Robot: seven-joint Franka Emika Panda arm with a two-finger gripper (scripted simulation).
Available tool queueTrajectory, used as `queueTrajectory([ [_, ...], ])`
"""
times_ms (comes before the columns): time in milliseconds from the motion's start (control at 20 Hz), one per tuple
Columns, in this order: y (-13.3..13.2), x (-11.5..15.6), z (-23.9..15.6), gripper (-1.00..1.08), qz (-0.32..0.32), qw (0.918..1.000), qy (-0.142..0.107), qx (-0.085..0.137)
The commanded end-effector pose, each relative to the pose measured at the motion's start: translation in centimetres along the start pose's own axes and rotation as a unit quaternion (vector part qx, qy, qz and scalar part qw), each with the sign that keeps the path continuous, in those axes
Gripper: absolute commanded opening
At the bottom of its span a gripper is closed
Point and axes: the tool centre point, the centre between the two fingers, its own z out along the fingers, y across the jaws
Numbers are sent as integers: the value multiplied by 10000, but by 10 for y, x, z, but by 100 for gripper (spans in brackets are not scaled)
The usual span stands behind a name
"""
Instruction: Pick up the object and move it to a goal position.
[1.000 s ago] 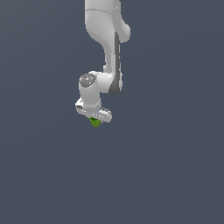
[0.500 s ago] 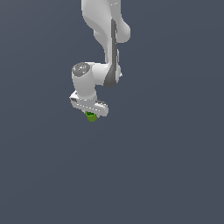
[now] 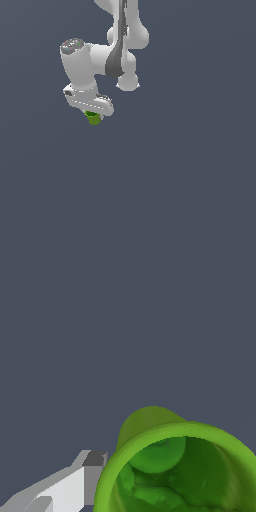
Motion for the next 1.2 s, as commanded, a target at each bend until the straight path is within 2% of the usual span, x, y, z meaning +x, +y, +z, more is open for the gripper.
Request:
queueTrajectory([
  [0, 13, -1, -28, -100, 3, 10000, 5, -1],
  [600, 70, -4, -145, -100, 5, 10000, 6, -4],
  [1150, 95, -1, -199, -100, 0, 10000, 7, -8],
])
